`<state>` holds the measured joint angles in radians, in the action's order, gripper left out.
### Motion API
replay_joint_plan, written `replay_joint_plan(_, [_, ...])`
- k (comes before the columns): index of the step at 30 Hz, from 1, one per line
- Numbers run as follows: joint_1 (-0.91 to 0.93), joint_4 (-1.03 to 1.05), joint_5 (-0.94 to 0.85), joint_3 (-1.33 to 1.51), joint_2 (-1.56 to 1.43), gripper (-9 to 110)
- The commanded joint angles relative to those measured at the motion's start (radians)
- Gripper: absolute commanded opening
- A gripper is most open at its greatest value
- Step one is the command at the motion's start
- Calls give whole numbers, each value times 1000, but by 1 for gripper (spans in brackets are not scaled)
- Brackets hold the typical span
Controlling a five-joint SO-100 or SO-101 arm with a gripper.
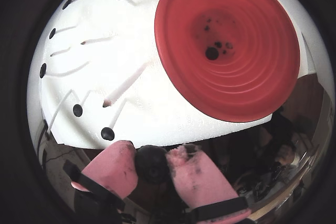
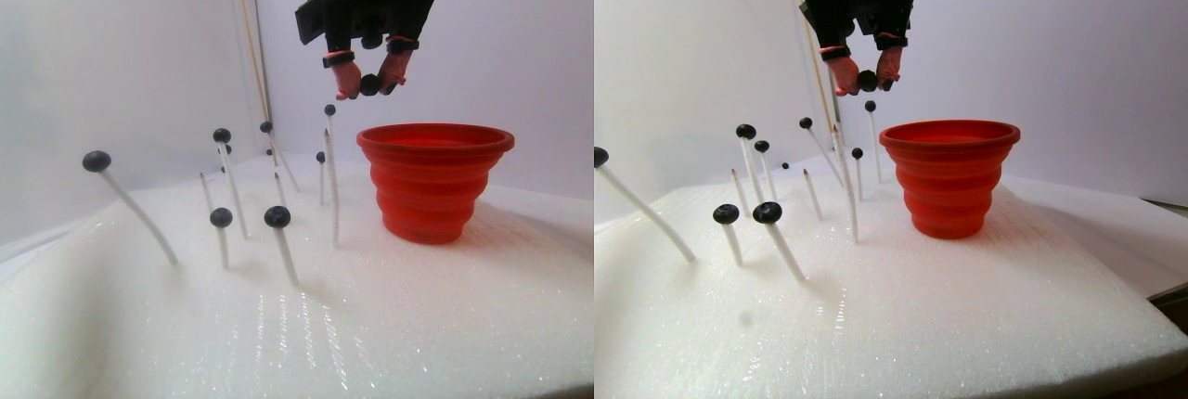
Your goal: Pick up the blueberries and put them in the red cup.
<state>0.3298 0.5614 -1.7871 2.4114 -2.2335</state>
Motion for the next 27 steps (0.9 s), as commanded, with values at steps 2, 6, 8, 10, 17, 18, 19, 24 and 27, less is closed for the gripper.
replay_joint_plan(2, [26, 3, -15, -120, -98, 10])
replay_joint_plan(6, [44, 3, -21, -140, -91, 10])
replay_joint_plan(8, [51, 2, -25, -143, -87, 10])
replay_joint_plan(10, [55, -3, -25, -143, -87, 10])
replay_joint_plan(17, [89, -48, -38, -152, -52, 10])
replay_joint_plan(18, [95, -54, -41, -155, -43, 10])
replay_joint_plan(19, [100, -61, -43, -158, -34, 10])
replay_joint_plan(24, [123, -86, -54, -175, 8, 10])
replay_joint_plan(27, [138, -106, -61, -178, 28, 11])
